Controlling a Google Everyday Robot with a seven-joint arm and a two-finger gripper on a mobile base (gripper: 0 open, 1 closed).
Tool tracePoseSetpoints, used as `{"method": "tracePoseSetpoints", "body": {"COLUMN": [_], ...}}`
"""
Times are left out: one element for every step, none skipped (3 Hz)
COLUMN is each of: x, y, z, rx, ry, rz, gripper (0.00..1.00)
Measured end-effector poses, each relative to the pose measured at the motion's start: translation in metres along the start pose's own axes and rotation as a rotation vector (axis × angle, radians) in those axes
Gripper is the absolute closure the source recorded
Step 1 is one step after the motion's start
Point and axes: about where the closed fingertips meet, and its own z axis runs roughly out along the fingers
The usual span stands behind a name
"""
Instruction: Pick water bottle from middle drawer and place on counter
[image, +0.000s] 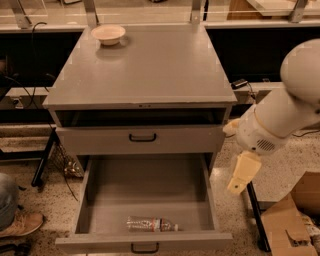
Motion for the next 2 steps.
{"method": "tracePoseSetpoints", "body": {"x": [0.002, 0.003], "y": [0.002, 0.004], "z": [0.005, 0.016], "rx": [-0.011, -0.044], "ry": [0.004, -0.003], "rz": [0.002, -0.008], "gripper": [0.0, 0.0]}}
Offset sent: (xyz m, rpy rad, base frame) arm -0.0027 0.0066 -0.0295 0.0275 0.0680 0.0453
